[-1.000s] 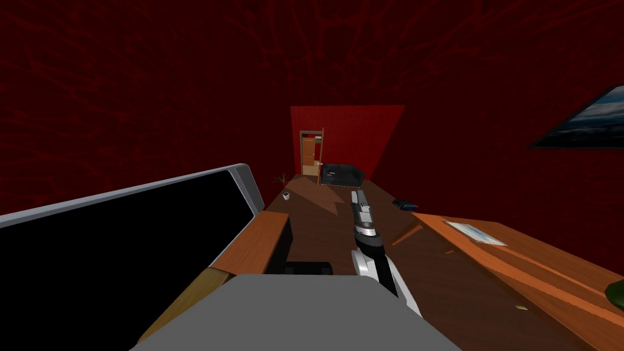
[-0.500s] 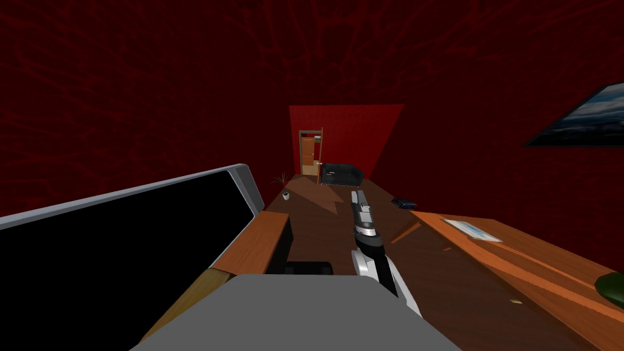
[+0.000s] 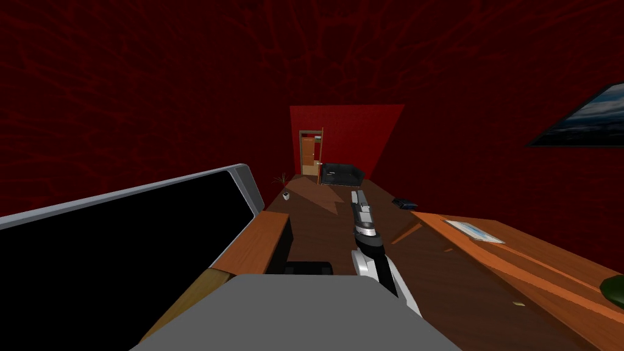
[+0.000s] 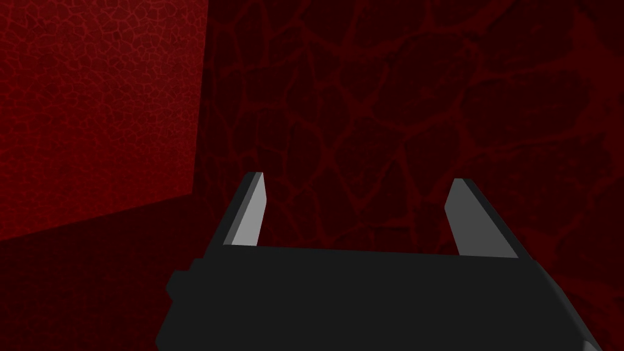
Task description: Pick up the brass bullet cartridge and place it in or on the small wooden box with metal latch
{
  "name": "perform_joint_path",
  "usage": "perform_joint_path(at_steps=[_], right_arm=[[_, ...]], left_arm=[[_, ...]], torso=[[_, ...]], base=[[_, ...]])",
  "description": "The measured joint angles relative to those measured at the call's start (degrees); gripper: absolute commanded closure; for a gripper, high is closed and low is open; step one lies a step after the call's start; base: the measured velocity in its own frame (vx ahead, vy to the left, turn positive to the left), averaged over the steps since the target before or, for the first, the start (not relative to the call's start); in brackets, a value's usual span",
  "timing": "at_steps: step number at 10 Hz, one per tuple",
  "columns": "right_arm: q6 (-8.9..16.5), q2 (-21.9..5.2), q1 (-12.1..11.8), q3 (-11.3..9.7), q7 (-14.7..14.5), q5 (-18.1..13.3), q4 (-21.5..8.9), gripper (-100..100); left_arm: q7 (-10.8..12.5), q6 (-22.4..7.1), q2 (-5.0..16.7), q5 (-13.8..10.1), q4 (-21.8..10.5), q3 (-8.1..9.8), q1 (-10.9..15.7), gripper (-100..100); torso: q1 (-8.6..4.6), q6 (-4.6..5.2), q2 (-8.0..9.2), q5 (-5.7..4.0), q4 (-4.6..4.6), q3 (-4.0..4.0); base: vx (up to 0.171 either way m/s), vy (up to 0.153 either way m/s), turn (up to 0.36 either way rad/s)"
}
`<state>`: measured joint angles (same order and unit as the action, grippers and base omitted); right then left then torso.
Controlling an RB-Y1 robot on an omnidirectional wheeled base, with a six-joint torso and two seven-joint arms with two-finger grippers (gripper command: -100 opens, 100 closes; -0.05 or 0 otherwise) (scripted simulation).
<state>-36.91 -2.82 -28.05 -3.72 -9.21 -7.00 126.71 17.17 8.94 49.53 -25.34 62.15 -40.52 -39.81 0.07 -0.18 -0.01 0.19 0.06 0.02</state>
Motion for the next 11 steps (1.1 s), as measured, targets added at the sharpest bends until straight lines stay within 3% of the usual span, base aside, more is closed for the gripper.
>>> perform_joint_path(at_steps=[2,3,4,7,11], right_arm=[[0.0,0.0,0.0,0.0,0.0,0.0,0.0,0],[0.0,0.0,0.0,0.0,0.0,0.0,0.0,0],[0.0,0.0,0.0,0.0,0.0,0.0,0.0,0],[0.0,0.0,0.0,0.0,0.0,0.0,0.0,0],[0.0,0.0,0.0,0.0,0.0,0.0,0.0,0]], left_arm=[[0.76,0.52,2.77,-1.02,1.72,-0.56,-0.86,100],[0.88,0.6,2.92,-1.08,1.78,-0.6,-0.9,0],[0.87,0.59,2.9,-1.07,1.78,-0.59,-0.9,100],[0.83,2.5,7.17,-1.17,2.72,-0.53,-3.48,100],[-0.37,4.85,12.35,-1.17,6.51,0.36,-7.56,100]], torso=[[-0.14,0.01,-0.03,-0.02,-0.01,-0.02],[-0.07,0.01,-0.01,0.02,0.0,-0.01],[-0.02,0.01,0.01,0.02,0.01,0.0],[-0.16,0.04,-0.16,-0.06,-0.05,-0.1],[-0.25,0.14,-0.2,-0.07,-0.03,-0.11]], base=[[0.009,-0.03,0.018],[0.0,0.0,0.0],[0.009,-0.014,0.017],[0.054,-0.04,0.047],[0.055,-0.052,0.033]])
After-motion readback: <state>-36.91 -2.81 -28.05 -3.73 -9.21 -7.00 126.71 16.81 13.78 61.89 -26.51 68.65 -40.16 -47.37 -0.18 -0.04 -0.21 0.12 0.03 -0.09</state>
